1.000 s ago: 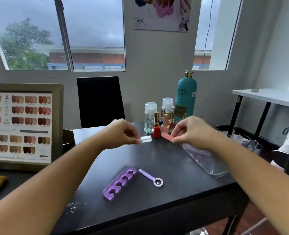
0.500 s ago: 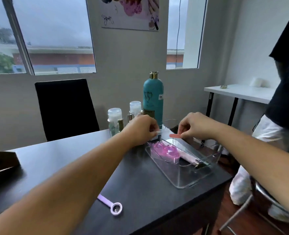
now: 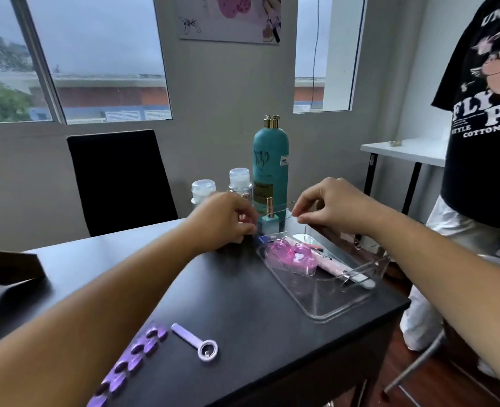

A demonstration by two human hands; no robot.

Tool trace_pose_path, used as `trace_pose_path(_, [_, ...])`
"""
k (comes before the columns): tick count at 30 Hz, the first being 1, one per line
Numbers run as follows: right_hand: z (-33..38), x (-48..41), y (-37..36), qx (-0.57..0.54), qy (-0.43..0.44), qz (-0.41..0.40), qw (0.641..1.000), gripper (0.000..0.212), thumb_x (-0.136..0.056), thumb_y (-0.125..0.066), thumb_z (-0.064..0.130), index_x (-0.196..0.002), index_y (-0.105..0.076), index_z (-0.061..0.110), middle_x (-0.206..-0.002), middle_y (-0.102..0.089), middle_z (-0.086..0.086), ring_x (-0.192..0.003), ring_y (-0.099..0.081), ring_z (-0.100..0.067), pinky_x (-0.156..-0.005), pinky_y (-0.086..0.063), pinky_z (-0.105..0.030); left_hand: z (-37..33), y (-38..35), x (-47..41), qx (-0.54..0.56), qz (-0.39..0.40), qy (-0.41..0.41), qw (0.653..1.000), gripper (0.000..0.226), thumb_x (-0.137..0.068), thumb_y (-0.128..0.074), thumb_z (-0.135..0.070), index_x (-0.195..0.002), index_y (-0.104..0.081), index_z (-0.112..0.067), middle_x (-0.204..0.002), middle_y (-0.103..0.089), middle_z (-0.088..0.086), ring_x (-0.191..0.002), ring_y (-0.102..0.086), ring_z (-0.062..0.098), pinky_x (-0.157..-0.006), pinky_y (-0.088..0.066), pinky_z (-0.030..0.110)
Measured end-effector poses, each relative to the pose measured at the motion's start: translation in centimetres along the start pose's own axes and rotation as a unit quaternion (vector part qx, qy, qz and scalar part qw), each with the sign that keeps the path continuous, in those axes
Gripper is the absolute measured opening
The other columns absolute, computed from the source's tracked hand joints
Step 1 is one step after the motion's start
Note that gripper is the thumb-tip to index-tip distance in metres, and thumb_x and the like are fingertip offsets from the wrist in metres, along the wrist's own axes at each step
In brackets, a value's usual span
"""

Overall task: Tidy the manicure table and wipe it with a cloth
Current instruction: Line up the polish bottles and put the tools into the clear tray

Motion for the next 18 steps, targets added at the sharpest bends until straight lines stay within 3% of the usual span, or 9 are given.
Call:
trace_pose_path(3, [4.0,1.6,-0.1,-0.041,0.052,-0.04,0.997,0.01,-0.077,-0.077,0.02,-0.076,-0.074,0.03,-0.068,-0.068,0.019,-0.064,-0.058,0.01,-0.056,-0.04,-0.001,1.0,3.0,3.7,-0.002,-0.057,0.007,0.998,0.013,-0.076,-0.071,-0.025,-0.089,-0.073,-0.025,-0.089,-0.068,-0.008,-0.08,-0.058,0.009,-0.077,-0.042,0.021])
trace_pose_path(5, [6.9,2.9,-0.8,-0.065,0.091,-0.051,0.992,0.01,-0.075,-0.078,0.022,-0.074,-0.074,0.031,-0.059,-0.064,0.025,-0.058,-0.055,0.007,-0.055,-0.039,-0.003,1.7,4.6,6.4,-0.003,-0.046,0.03,0.998,0.015,-0.077,-0.072,-0.028,-0.091,-0.073,-0.025,-0.088,-0.068,-0.007,-0.079,-0.058,0.007,-0.076,-0.045,0.021])
trace_pose_path(8, [10.1,4.4,-3.7,-0.069,0.111,-0.023,0.991,0.004,-0.074,-0.079,0.027,-0.077,-0.076,0.026,-0.055,-0.06,0.028,-0.056,-0.054,0.008,-0.055,-0.036,-0.002,3.0,6.0,10.7,-0.004,0.009,0.09,0.996,0.02,-0.077,-0.071,-0.034,-0.094,-0.071,-0.026,-0.091,-0.07,-0.009,-0.08,-0.06,0.0,-0.072,-0.045,0.014])
trace_pose_path(11, [11.4,6.3,-8.2,-0.024,0.082,0.055,0.995,0.024,-0.075,-0.076,0.041,-0.088,-0.076,0.021,-0.071,-0.068,0.018,-0.065,-0.059,0.007,-0.058,-0.041,-0.004,4.0,6.0,15.3,-0.05,0.111,0.156,0.98,0.034,-0.072,-0.071,-0.048,-0.101,-0.068,-0.03,-0.096,-0.068,-0.013,-0.083,-0.061,-0.001,-0.072,-0.044,0.015])
trace_pose_path(14, [11.9,7.7,-11.2,0.034,0.048,0.108,0.992,0.044,-0.07,-0.072,0.057,-0.094,-0.075,0.02,-0.089,-0.07,0.01,-0.076,-0.062,-0.003,-0.068,-0.05,-0.018,4.4,5.7,18.4,-0.097,0.176,0.203,0.958,0.046,-0.067,-0.07,-0.06,-0.101,-0.066,-0.03,-0.089,-0.062,-0.018,-0.083,-0.056,0.0,-0.074,-0.044,0.018])
trace_pose_path(18, [12.8,8.1,-11.8,0.045,0.023,0.1,0.994,0.031,-0.071,-0.076,0.048,-0.086,-0.077,0.021,-0.085,-0.071,0.008,-0.075,-0.063,-0.008,-0.067,-0.052,-0.024,3.9,5.3,19.6,-0.105,0.181,0.221,0.953,0.037,-0.069,-0.07,-0.057,-0.086,-0.068,-0.024,-0.079,-0.063,-0.013,-0.073,-0.049,-0.001,-0.07,-0.05,0.025])
Point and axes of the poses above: each hand's wrist, its own x-axis away from the middle knuckle, its own y-axis out of the back of the hand, z = x × y, the point moved 2 cm from there along -x, towards the middle knuckle
